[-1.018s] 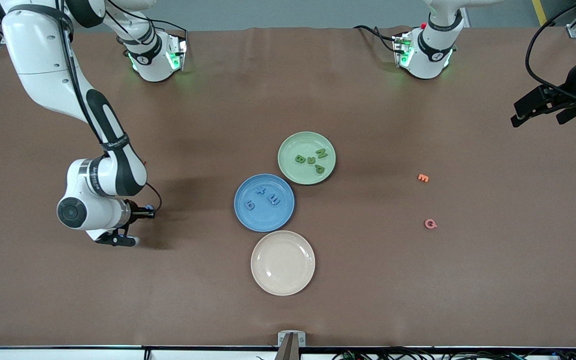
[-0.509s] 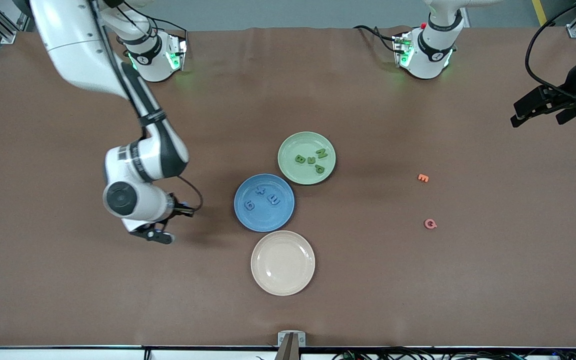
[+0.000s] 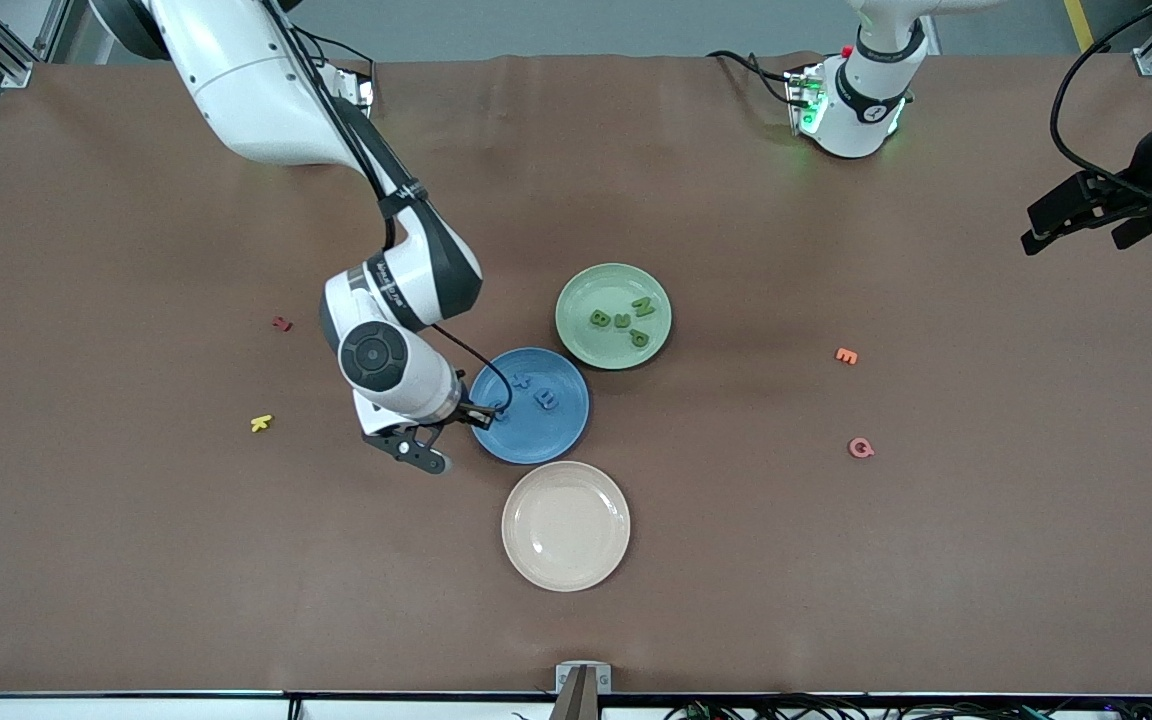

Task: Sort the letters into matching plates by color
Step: 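Carry the blue c over the blue plate with the right gripper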

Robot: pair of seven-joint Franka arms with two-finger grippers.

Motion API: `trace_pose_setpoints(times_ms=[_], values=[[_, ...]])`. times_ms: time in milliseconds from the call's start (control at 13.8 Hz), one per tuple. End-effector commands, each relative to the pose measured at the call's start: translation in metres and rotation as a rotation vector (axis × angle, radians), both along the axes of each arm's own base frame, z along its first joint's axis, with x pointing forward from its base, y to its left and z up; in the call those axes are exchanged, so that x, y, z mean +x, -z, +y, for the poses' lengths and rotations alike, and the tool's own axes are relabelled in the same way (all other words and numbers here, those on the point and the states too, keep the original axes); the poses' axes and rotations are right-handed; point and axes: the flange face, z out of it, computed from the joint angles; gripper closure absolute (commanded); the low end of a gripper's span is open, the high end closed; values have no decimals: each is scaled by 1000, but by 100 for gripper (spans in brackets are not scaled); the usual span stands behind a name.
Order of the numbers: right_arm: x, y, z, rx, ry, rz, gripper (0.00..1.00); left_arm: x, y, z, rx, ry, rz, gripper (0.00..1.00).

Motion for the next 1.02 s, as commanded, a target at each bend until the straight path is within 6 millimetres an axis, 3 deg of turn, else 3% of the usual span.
trace_pose_setpoints(times_ms=[0,291,655,800,873,945], values=[[5,11,30,33,47,-50,87,-1,0,0,-7,14,-7,0],[5,26,57,47,66,-67,88,0,0,0,-7,14,-8,0],[3,42,61,49,63,-70,86,4,3,-1,-8,15,-14,0],[2,45,61,46,59,-66,78,4,3,-1,-8,15,-14,0],[2,45,61,46,54,-67,72,4,4,-1,-8,15,-14,0],[3,45,60,46,56,-67,58,4,4,0,-8,14,-14,0]])
